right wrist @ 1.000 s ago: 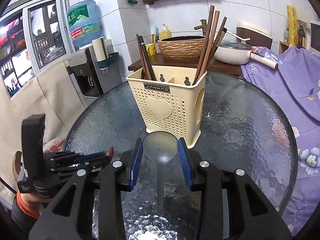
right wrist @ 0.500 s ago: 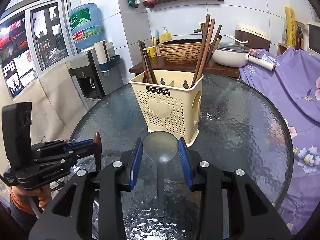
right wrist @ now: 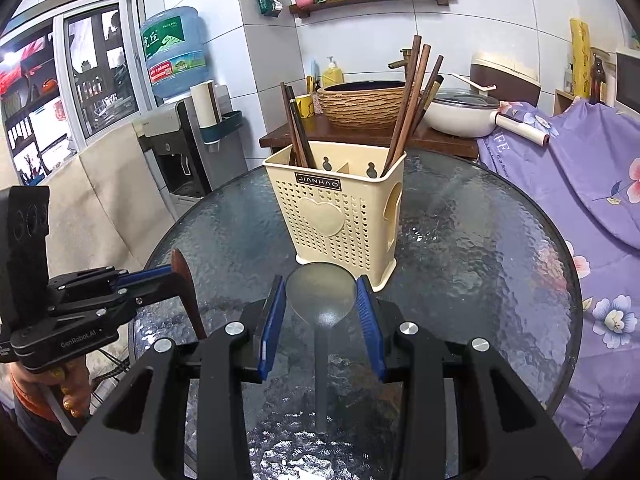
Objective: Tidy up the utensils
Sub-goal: 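Lift both held spoons up toward the cream holder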
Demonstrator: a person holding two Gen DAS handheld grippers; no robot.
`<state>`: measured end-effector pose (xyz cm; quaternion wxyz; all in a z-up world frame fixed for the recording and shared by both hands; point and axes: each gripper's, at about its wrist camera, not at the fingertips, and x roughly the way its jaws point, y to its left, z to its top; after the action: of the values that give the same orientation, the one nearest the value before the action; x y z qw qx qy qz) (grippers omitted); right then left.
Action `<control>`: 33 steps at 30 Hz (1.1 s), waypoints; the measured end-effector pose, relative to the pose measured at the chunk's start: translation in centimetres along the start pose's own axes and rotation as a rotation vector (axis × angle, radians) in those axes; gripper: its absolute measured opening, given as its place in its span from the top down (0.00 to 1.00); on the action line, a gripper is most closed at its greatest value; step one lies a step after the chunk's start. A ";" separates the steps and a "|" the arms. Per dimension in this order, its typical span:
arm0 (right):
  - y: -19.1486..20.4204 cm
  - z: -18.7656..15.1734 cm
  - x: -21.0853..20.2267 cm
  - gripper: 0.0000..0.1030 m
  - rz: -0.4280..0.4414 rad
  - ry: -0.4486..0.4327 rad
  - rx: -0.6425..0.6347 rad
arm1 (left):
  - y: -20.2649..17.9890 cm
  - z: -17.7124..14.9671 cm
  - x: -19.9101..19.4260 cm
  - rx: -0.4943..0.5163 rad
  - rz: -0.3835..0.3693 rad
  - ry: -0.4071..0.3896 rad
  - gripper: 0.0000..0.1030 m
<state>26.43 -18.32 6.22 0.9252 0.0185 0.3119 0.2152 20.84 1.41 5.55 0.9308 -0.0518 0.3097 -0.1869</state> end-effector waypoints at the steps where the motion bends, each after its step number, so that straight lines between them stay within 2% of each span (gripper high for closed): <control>1: 0.0 0.0 -0.1 0.64 0.000 -0.002 -0.001 | 0.0 0.1 -0.1 0.002 0.000 -0.004 0.86; 13: -0.1 1.1 -0.6 0.64 0.025 -0.040 0.004 | -0.4 2.2 -0.2 0.014 -0.014 -0.046 0.87; 20: -0.6 3.1 -0.5 0.64 0.054 -0.065 0.022 | -1.2 6.5 -0.7 0.066 -0.029 -0.087 0.87; 27: 0.3 9.7 -2.0 0.64 0.045 -0.185 -0.023 | -1.4 13.9 -1.7 0.079 -0.030 -0.156 0.87; 31: 0.7 14.6 -2.4 0.64 0.006 -0.270 -0.042 | -1.1 18.7 -1.2 0.045 -0.008 -0.193 0.87; 33: 0.9 16.7 -2.3 0.64 -0.027 -0.309 -0.058 | -1.0 20.2 -0.7 0.033 0.009 -0.204 0.87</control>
<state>34.22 -16.75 21.09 0.9651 0.0203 0.1597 0.2065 32.04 0.33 22.31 0.9591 -0.0538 0.2101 -0.1816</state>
